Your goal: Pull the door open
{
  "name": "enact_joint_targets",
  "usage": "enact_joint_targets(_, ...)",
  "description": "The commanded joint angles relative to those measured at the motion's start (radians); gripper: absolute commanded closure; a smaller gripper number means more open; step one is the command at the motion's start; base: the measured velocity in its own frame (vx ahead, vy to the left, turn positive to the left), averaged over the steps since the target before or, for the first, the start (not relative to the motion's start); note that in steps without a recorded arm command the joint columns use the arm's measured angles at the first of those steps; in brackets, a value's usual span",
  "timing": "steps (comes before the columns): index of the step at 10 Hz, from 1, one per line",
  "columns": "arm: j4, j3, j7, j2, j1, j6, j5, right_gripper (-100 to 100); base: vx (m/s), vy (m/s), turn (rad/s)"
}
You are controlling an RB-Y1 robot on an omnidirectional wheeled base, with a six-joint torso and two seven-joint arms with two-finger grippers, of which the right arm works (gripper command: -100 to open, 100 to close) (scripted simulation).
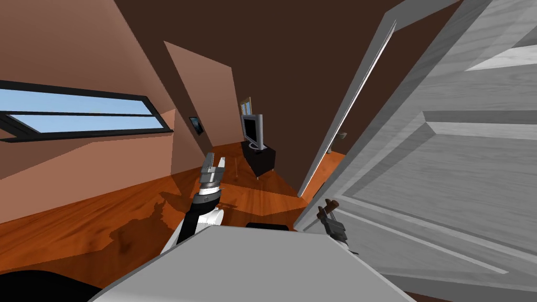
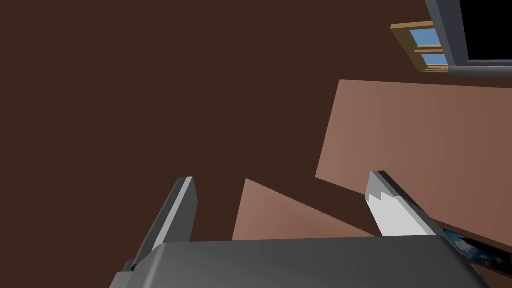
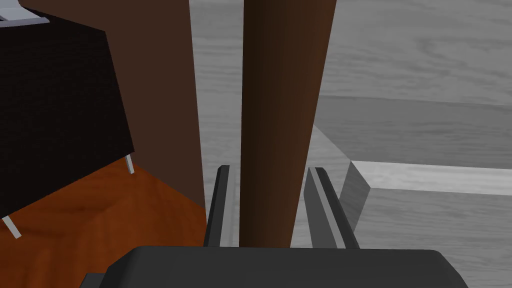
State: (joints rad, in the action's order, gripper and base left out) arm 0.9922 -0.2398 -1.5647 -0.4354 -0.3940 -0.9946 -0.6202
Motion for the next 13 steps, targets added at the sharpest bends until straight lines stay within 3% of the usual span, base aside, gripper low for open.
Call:
enact_joint_targets(1, 0.006, -0.019, -0.007, -0.007, -0.011, -0.007, 0.012, 100, -0.206, -0.023, 0.039)
enact_joint_targets(6, 0.022, -0.08, -0.034, -0.034, -0.037, -0.042, 0.055, 100, -0.194, -0.031, 0.045)
enact_joint_targets(7, 0.017, -0.07, -0.033, -0.032, -0.028, -0.043, 0.049, 100, -0.099, -0.016, 0.02)
enact_joint_targets(13, -0.08, -0.129, -0.111, -0.07, -0.077, -0.201, 0.096, 100, -0.067, -0.008, 0.042)
